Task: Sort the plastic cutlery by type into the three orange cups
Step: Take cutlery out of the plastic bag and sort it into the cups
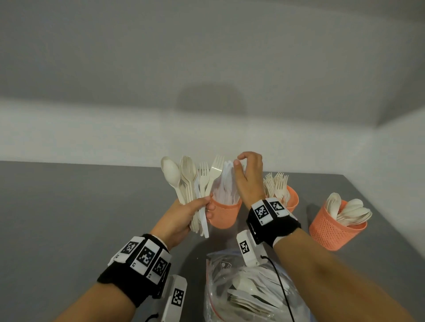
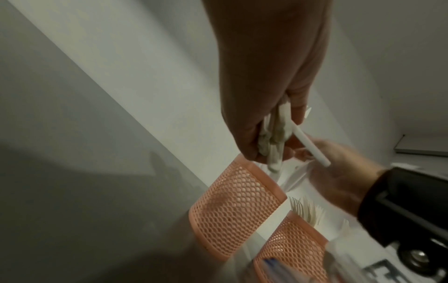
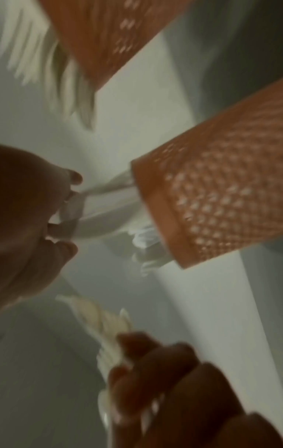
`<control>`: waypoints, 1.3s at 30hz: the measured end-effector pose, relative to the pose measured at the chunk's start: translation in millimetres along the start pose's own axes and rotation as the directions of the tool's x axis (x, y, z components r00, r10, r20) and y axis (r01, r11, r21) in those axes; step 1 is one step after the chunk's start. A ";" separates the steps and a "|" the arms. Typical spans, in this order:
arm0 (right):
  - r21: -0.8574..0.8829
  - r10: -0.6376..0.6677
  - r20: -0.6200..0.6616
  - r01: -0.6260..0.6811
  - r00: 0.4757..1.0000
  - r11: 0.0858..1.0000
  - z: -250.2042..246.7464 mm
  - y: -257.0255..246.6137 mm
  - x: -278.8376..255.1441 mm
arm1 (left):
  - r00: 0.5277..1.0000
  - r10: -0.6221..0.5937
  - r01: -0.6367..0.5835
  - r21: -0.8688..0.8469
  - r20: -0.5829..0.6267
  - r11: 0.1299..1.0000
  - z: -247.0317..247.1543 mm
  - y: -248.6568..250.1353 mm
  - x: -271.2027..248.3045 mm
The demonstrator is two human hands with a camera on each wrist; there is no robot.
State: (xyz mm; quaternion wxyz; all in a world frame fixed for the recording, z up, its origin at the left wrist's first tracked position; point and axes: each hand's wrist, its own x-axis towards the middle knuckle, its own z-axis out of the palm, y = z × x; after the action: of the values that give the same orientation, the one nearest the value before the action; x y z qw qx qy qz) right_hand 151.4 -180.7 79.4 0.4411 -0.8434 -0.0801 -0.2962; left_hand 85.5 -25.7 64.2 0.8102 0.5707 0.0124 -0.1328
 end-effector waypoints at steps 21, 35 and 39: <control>-0.242 0.226 0.527 -0.111 0.819 0.964 -21.9 -55.4 -14.2 | 0.995 0.075 -0.082 0.109 0.073 0.991 14.2 -4.4 -1.7; -0.411 0.223 0.418 -0.036 0.881 0.911 -12.6 -18.1 -31.9 | 0.999 0.034 -0.034 -0.020 -0.011 0.999 11.2 -0.3 -1.7; -0.402 0.238 0.417 -0.056 0.877 0.914 -14.3 -16.9 -25.6 | 0.999 0.033 -0.032 -0.050 0.009 0.998 10.8 3.0 -6.5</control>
State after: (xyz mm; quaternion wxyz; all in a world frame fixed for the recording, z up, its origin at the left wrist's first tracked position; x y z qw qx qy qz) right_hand 117.8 -178.7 82.8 0.2607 -0.9616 -0.0576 -0.0640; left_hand 78.5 -33.4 71.8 0.8264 0.5497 0.0024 -0.1222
